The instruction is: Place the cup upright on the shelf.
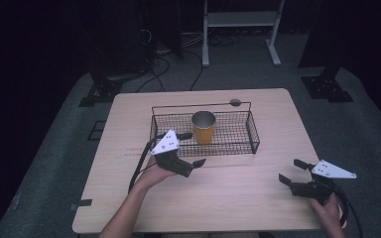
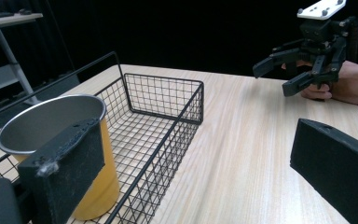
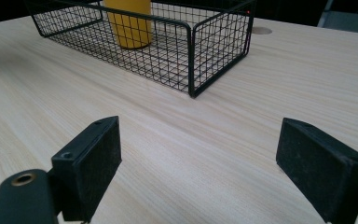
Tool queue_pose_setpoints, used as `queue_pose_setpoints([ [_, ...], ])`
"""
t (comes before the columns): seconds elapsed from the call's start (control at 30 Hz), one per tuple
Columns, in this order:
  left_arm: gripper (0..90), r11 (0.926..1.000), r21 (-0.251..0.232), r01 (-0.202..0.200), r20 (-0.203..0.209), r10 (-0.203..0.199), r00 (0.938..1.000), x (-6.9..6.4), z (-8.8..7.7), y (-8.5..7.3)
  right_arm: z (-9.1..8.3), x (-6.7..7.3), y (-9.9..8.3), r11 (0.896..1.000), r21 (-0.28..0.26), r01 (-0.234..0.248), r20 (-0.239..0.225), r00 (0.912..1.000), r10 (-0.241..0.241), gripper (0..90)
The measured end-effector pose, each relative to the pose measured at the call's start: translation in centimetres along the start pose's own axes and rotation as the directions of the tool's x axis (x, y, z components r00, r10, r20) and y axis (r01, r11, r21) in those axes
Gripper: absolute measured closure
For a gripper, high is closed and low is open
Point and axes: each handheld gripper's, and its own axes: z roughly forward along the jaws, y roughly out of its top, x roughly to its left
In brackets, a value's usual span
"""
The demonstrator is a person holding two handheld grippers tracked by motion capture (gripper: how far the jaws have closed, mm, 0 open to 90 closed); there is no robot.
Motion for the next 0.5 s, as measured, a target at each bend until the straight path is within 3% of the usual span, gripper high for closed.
queue_pose_setpoints([
  [0.5, 2.1, 0.9999, -0.007, 0.007, 0.008, -0.007, 0.9999, -1.3, -0.9, -1.2, 0.0, 0.0, 0.0, 1.000, 0.001, 0.000, 0.001, 1.0000, 0.000, 13.0],
])
